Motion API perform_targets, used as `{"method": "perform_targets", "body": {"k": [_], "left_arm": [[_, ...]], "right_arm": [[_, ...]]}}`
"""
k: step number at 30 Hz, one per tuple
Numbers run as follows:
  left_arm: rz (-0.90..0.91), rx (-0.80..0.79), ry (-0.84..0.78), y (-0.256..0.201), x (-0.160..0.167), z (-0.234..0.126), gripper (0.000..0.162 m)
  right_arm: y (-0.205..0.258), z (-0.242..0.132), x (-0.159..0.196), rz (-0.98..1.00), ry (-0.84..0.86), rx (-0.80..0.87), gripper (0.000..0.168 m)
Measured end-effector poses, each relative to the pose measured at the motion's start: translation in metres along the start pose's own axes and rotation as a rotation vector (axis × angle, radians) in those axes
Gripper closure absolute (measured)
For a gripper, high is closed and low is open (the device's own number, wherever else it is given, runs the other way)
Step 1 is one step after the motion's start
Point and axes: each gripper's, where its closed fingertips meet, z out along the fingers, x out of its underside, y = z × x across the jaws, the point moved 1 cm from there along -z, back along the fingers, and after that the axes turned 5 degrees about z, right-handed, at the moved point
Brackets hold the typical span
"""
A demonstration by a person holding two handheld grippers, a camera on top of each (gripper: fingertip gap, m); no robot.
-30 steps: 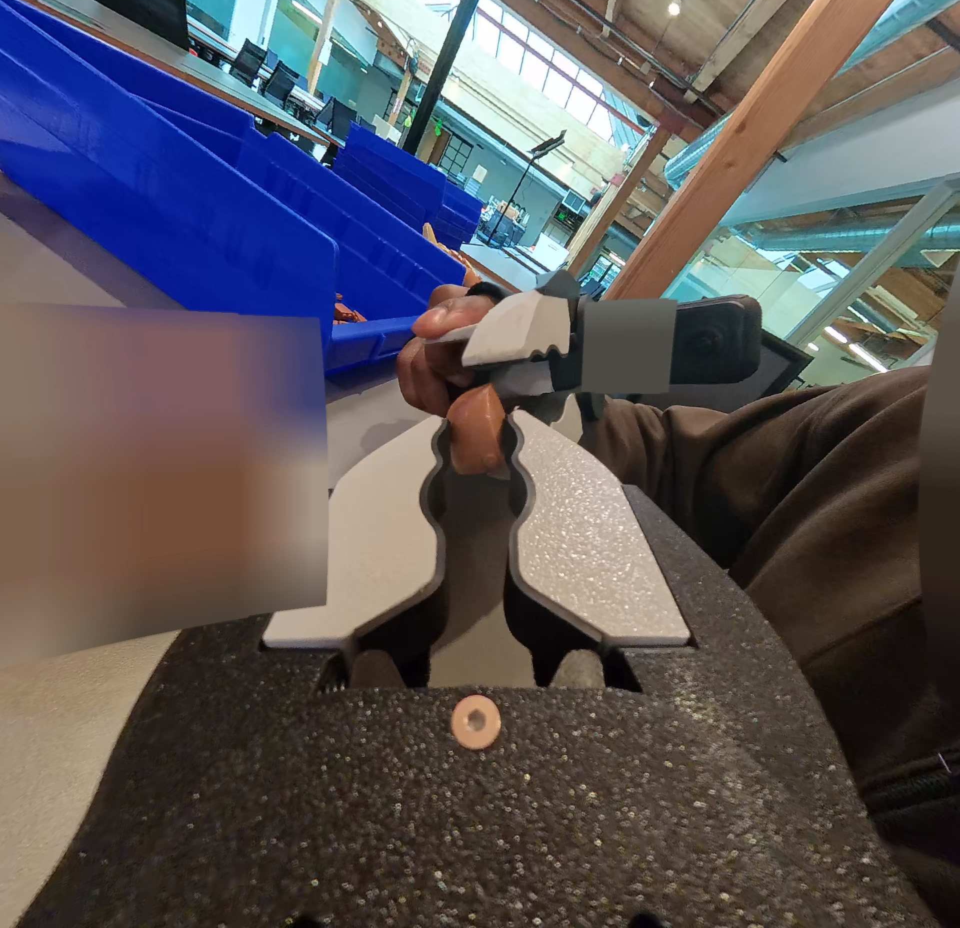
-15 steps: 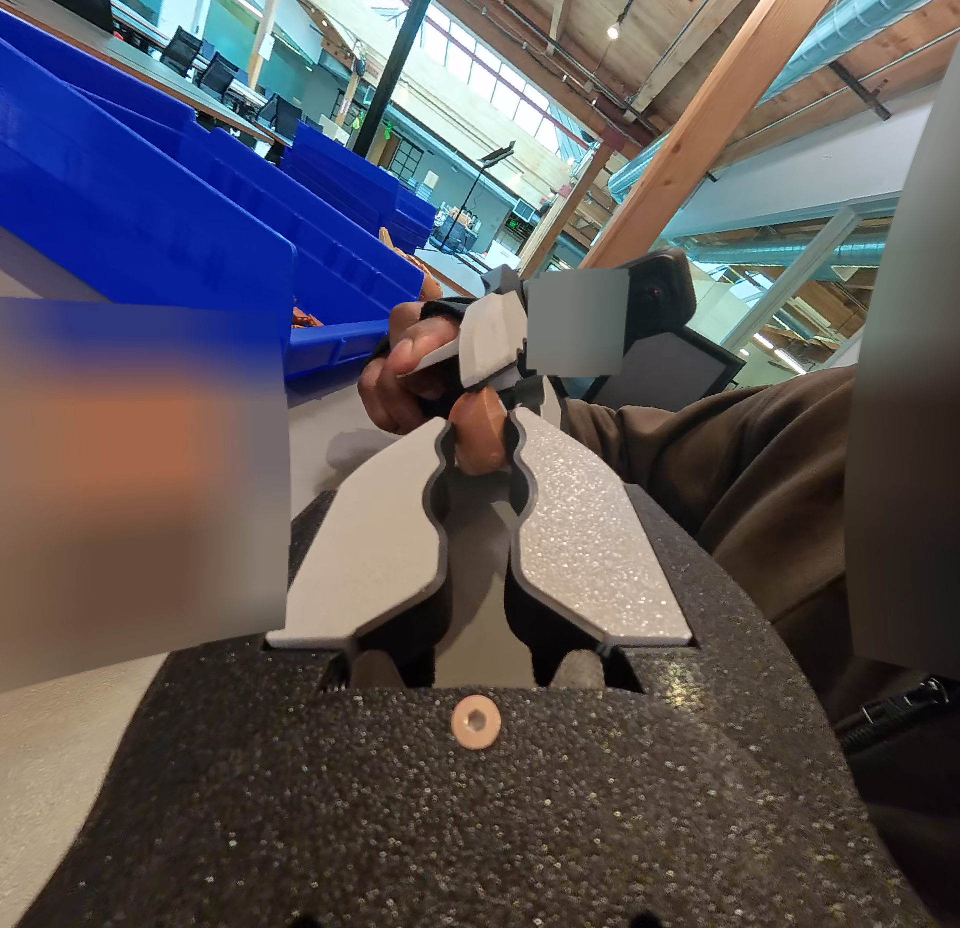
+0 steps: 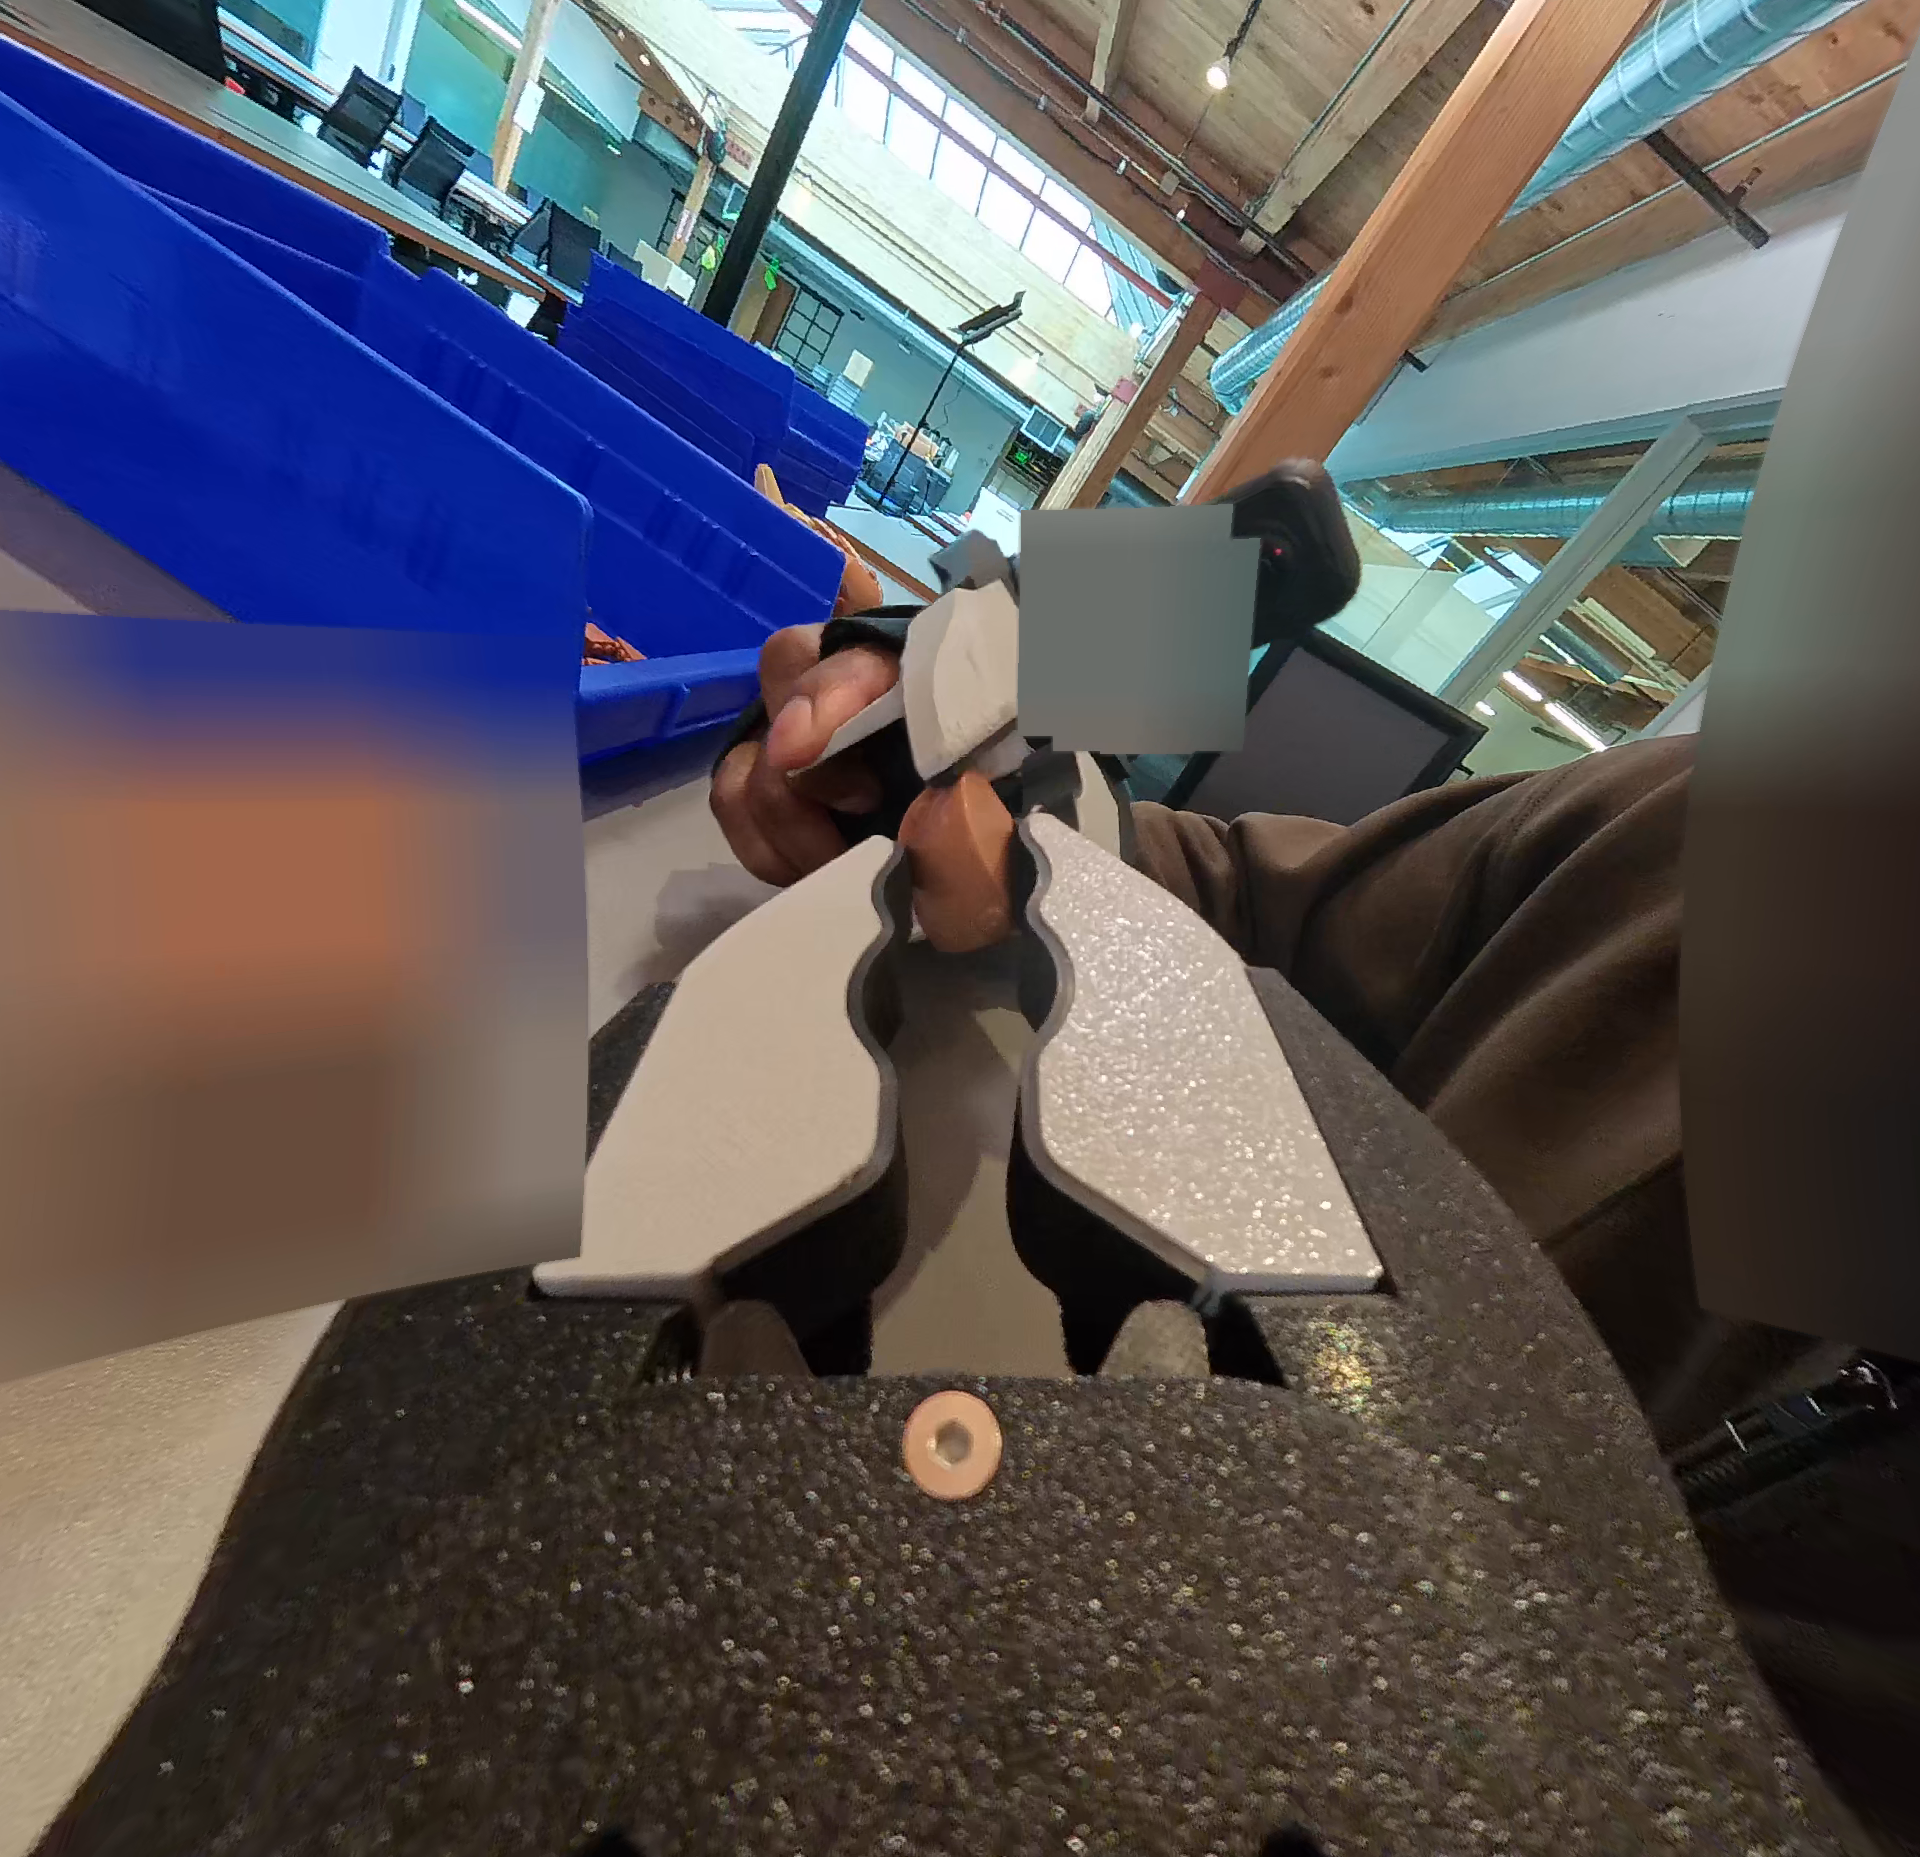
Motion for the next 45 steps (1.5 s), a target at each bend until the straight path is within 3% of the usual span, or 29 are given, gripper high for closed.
{"method": "perform_targets", "body": {"k": [7,17,24,34,45], "left_arm": [[0.069,-0.099,0.026,0.009,0.001,-0.001,0.144],[-0.005,0.058,-0.004,-0.008,0.0,0.001,0.145],[-0.026,0.097,-0.016,-0.011,-0.001,0.001,0.145],[-0.011,0.006,-0.008,-0.002,0.001,0.003,0.141],[-0.059,0.046,0.016,-0.004,0.005,0.004,0.14]], "right_arm": [[-0.003,0.001,0.008,-0.148,0.08,0.089,0.143],[0.006,-0.004,-0.007,0.066,-0.077,-0.07,0.144],[0.007,-0.005,-0.01,0.094,-0.107,-0.092,0.144],[0.003,-0.002,-0.001,-0.063,-0.015,0.009,0.144],[0.003,-0.003,-0.003,-0.083,-0.028,0.014,0.144]]}}
